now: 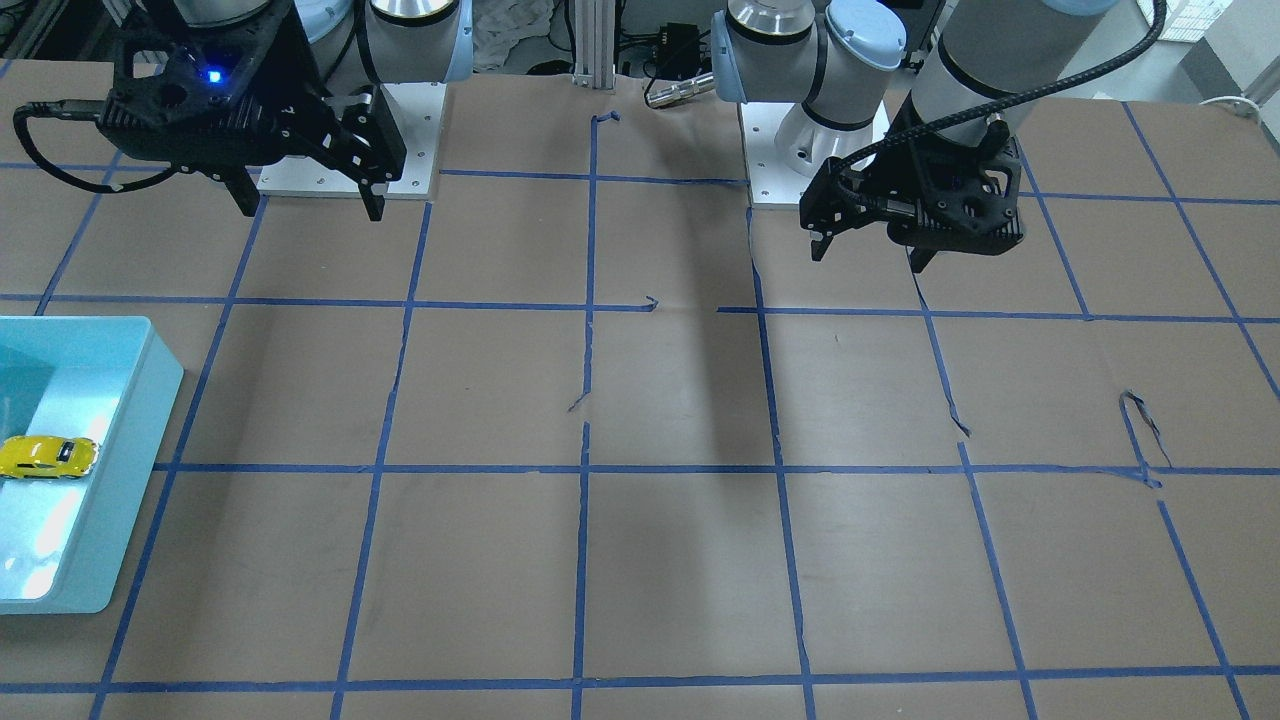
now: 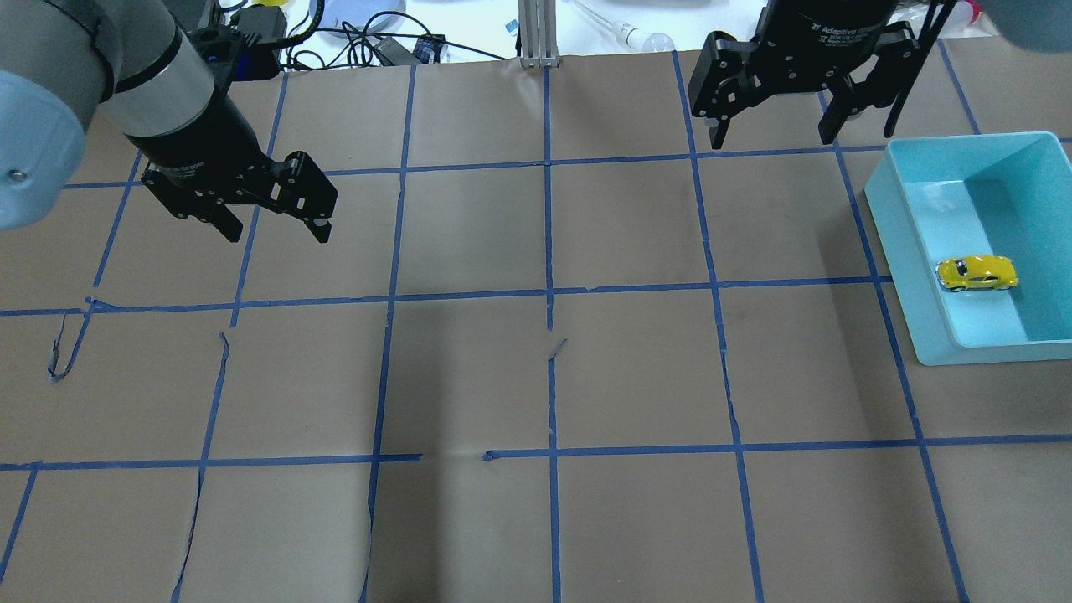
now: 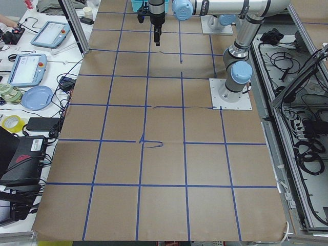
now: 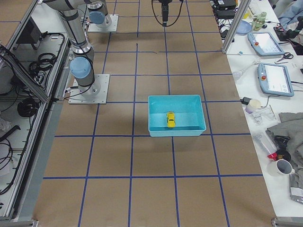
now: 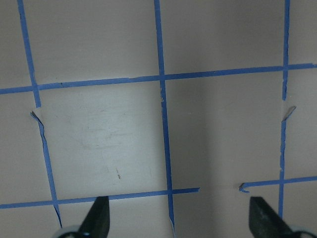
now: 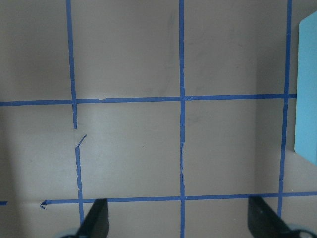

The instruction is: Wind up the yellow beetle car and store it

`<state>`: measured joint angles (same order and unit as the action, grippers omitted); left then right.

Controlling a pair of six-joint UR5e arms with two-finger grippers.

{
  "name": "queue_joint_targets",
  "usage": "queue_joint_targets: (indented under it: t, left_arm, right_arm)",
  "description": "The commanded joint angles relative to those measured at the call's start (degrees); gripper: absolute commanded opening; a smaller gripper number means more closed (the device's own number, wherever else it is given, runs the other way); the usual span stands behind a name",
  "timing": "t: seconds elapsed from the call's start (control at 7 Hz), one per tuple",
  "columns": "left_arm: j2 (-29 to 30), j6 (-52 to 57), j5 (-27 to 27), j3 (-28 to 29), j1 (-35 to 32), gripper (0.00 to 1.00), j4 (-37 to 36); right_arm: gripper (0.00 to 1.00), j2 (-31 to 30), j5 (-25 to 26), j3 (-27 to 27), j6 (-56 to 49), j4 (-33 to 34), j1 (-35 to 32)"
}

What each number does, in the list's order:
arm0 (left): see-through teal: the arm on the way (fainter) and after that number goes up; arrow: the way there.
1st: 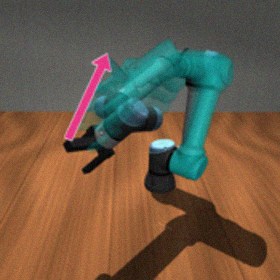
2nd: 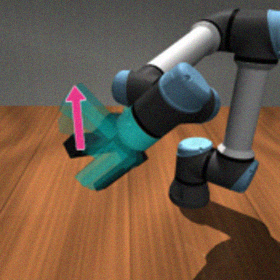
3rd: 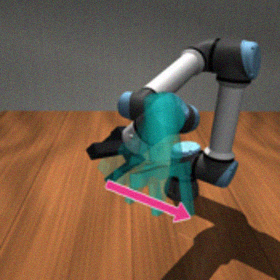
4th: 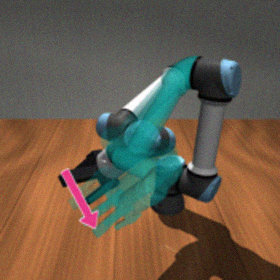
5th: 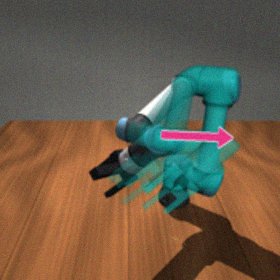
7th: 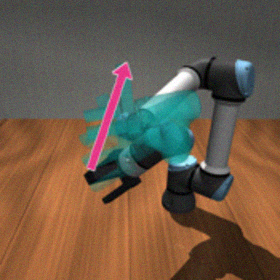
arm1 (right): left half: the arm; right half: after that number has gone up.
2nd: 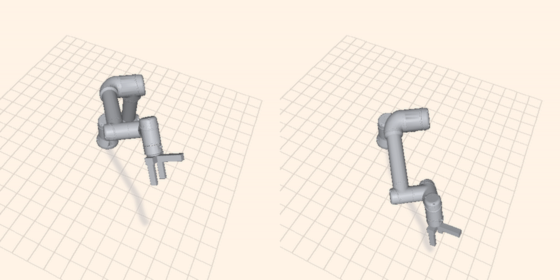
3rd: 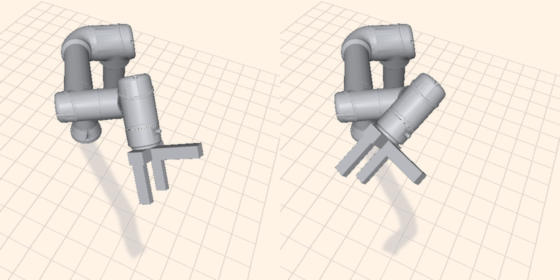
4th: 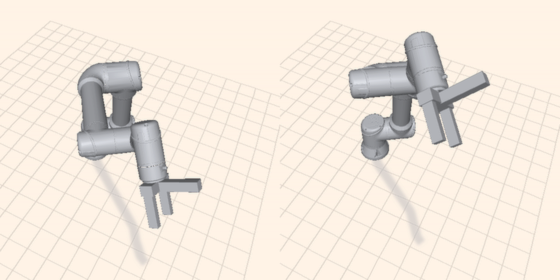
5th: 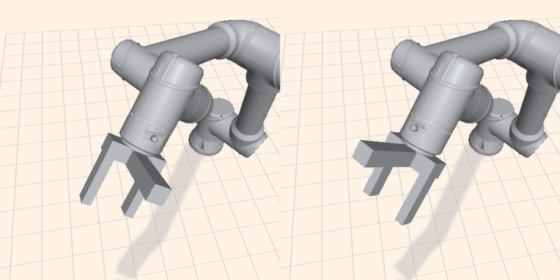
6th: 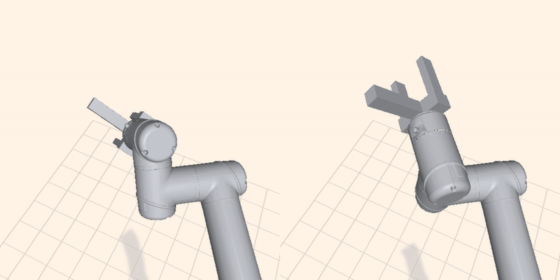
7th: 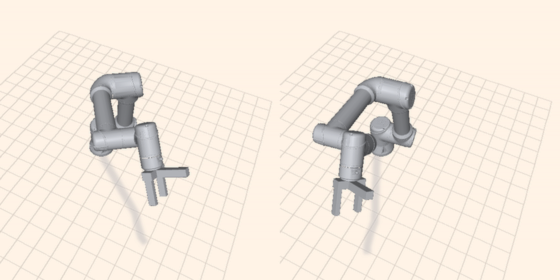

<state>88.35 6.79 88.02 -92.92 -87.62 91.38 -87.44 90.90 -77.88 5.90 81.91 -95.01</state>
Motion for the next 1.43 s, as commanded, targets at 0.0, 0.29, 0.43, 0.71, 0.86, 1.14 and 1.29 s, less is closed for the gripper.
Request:
queue_joint_targets:
  t: [0.0, 0.29, 0.43, 0.71, 0.86, 1.14, 1.29]
  left_arm:
    - [-0.46, 0.06, 0.31, -0.16, 0.0, 1.0, 0.11]
    - [-0.46, 0.06, 0.31, 0.19, 0.43, 1.0, -0.15]
    - [-0.64, -0.02, 0.4, 0.11, 0.52, 1.0, -0.06]
    - [-0.64, -0.11, 0.48, 0.02, 0.61, 1.0, 0.11]
    - [-0.64, -0.11, 0.48, -0.07, 0.52, 1.0, 0.2]
    - [-0.55, -0.11, 0.57, -0.07, 0.52, 1.0, 0.38]
    - [-0.64, -0.2, 0.49, 0.11, 0.52, 1.0, 0.12]
  right_arm:
    - [1.0, 0.08, -0.2, -0.08, -0.01, 0.09, 0.08]
    - [1.0, 0.25, -0.37, -0.34, -0.44, 0.88, 0.17]
    - [1.0, 0.25, -0.11, -0.43, -0.27, 1.67, 0.08]
    - [1.0, 0.16, -0.55, -0.43, -0.36, 1.68, 0.08]
    - [1.0, 0.16, -0.55, -0.43, -0.36, 1.68, 0.08]
    - [1.0, 0.25, -0.55, -0.43, -0.1, 1.68, 0.08]
    - [1.0, 0.25, -0.55, -0.43, -0.1, 1.68, 0.08]
